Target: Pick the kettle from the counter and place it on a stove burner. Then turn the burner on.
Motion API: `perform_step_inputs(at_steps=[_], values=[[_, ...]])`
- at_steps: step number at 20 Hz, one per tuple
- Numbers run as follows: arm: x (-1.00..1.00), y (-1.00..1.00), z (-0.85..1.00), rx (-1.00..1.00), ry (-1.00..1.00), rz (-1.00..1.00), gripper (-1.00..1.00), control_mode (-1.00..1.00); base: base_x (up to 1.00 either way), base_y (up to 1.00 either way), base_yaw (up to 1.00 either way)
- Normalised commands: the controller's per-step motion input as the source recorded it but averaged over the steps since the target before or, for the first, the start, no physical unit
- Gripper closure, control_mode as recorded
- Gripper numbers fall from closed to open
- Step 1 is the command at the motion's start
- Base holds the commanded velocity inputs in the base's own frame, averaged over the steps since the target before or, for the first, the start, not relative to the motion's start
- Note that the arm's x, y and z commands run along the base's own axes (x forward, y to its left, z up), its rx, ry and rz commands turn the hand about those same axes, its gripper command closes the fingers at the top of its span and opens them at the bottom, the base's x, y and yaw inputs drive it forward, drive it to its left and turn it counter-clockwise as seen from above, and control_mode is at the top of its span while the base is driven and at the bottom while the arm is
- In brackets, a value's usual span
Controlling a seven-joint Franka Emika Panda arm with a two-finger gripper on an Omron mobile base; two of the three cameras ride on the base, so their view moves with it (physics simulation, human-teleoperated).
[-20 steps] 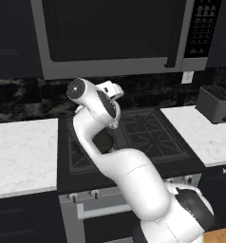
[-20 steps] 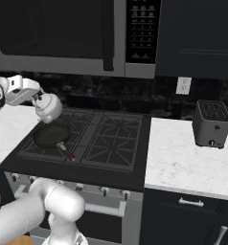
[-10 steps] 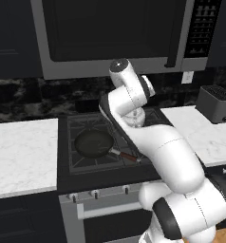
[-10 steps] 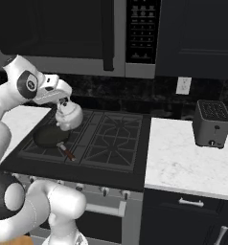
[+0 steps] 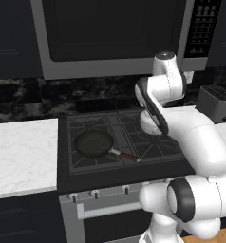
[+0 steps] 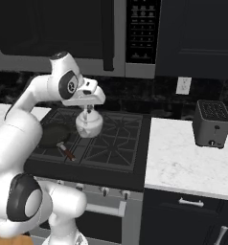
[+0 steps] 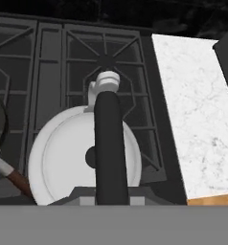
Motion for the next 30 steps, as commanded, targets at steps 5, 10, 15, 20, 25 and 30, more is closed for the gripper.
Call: perform_step_inputs(at_steps=[5, 10, 15, 20, 25, 30], values=[[0.05, -0.49, -0.28, 0.0, 0.17, -0.01, 1.0, -1.0, 0.0, 0.0, 0.0], [0.2, -0.07, -0.42, -0.08, 0.03, 0.0, 1.0, -1.0, 0.0, 0.0, 0.0], [0.27, -0.14, -0.56, -0.19, 0.0, 0.0, 1.0, -1.0, 0.0, 0.0, 0.0], [0.2, -0.23, -0.32, -0.03, 0.01, 0.0, 1.0, -1.0, 0.0, 0.0, 0.0], [0.19, -0.18, -0.07, 0.04, 0.01, 0.0, 1.0, -1.0, 0.0, 0.0, 0.0], [0.07, 0.0, 0.0, 0.02, 0.02, 0.0, 1.0, -1.0, 0.0, 0.0, 0.0]])
